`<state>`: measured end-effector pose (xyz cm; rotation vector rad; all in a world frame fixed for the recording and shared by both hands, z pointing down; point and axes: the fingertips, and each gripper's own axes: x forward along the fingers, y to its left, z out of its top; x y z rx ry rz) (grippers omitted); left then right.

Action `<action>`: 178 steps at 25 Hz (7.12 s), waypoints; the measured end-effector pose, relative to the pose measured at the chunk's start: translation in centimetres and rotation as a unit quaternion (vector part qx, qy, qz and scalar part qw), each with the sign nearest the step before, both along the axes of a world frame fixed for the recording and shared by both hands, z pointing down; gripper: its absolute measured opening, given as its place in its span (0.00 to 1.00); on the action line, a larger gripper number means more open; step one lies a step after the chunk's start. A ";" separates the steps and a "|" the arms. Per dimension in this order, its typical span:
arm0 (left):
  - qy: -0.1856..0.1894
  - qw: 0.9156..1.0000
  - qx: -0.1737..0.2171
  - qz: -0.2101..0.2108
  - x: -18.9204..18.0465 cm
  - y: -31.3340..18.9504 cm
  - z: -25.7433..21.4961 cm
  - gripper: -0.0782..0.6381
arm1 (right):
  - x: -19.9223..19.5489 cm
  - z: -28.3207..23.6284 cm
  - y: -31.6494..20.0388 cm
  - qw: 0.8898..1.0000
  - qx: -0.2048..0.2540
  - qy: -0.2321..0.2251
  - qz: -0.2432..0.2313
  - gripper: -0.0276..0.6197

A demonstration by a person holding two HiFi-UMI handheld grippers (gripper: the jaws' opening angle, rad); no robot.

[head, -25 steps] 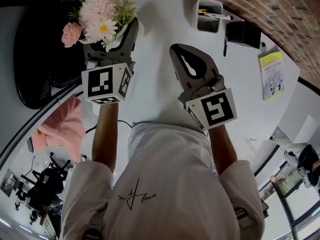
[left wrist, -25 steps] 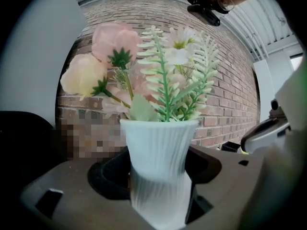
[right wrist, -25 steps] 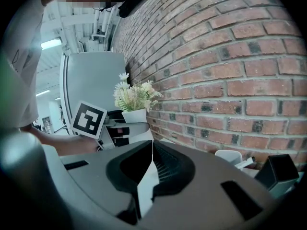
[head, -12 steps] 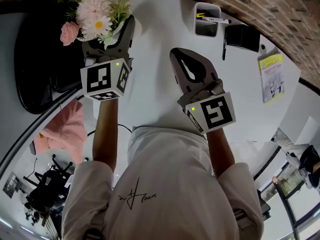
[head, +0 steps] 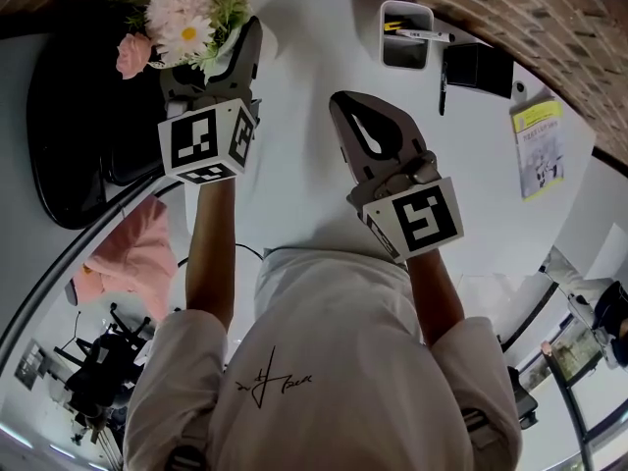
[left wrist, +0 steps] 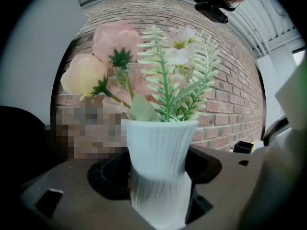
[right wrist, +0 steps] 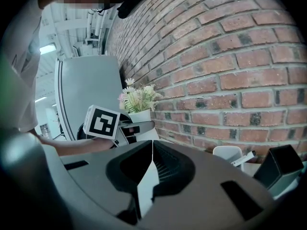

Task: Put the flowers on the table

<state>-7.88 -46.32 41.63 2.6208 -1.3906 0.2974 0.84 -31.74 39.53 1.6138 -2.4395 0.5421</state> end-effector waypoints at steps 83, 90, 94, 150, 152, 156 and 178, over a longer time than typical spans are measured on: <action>0.005 1.000 0.011 -0.010 -1.8 7.5 -2.4 0.45 | -2.5 -5.6 4.6 0.999 0.048 0.019 -0.015 0.08; 0.008 1.000 0.009 -0.003 -1.5 9.3 -3.5 0.45 | -2.5 -6.5 5.6 0.998 0.057 0.025 -0.016 0.08; 0.008 1.000 0.007 -0.003 -1.5 10.4 -3.7 0.43 | -2.4 -6.8 6.4 0.998 0.060 0.028 -0.016 0.08; -0.011 0.999 0.018 -0.031 -2.7 32.6 -7.1 0.27 | -1.3 -8.8 22.2 0.994 0.091 0.022 -0.058 0.08; -0.006 0.999 0.020 -0.029 -2.7 33.4 -7.3 0.27 | -1.2 -8.9 22.8 0.994 0.093 0.022 -0.057 0.08; 0.000 0.999 0.020 -0.029 -2.8 35.1 -7.5 0.27 | -1.2 -8.8 24.3 0.994 0.092 0.022 -0.058 0.08; 0.025 0.998 0.030 -0.057 -4.0 41.1 -10.0 0.12 | -0.9 -9.0 28.4 0.989 0.080 -0.006 -0.128 0.08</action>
